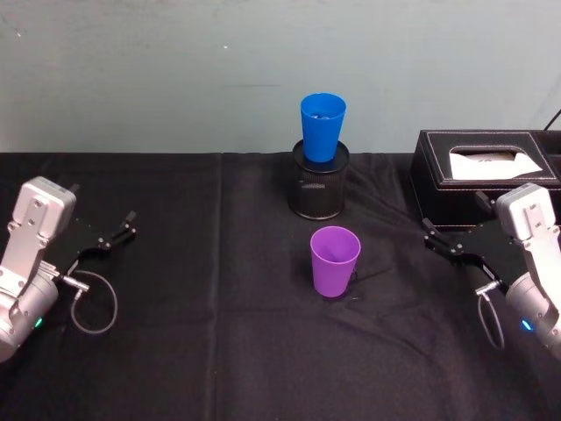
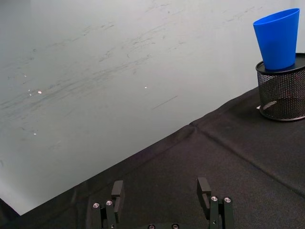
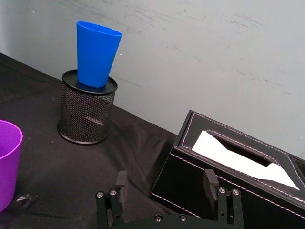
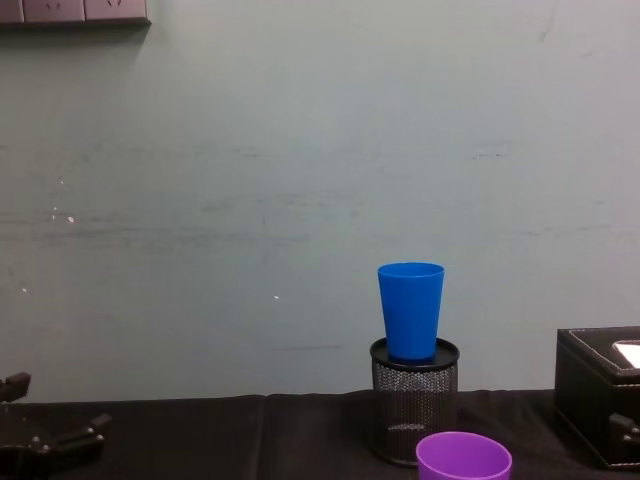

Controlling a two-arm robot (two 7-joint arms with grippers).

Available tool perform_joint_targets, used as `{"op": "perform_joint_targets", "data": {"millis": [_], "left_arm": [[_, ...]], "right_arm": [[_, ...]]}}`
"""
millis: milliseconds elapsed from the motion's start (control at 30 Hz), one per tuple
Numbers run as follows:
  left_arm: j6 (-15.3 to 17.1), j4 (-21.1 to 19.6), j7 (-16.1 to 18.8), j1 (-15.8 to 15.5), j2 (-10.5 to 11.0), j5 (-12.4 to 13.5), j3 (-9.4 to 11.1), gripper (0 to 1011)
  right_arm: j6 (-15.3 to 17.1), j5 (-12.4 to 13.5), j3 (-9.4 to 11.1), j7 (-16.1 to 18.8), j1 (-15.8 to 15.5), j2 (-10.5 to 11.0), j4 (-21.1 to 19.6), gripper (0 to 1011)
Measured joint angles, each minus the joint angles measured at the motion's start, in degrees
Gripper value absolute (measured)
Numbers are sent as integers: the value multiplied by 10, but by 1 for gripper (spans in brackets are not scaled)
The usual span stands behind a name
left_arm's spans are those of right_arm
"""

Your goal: Pick up one cup with a gripper and tap it against the other cup.

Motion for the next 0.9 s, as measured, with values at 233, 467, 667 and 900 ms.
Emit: {"op": "perform_joint_targets", "data": {"millis": [233,467,667,900], "left_arm": [[0,0,0,0,0,0,0,1000],[0,0,0,0,0,0,0,1000],[0,0,0,0,0,0,0,1000],[0,0,0,0,0,0,0,1000]], "right_arm": [[0,0,0,0,0,0,0,1000],[0,0,0,0,0,0,0,1002],[0,0,0,0,0,0,0,1000],[0,0,0,0,0,0,0,1002]]}}
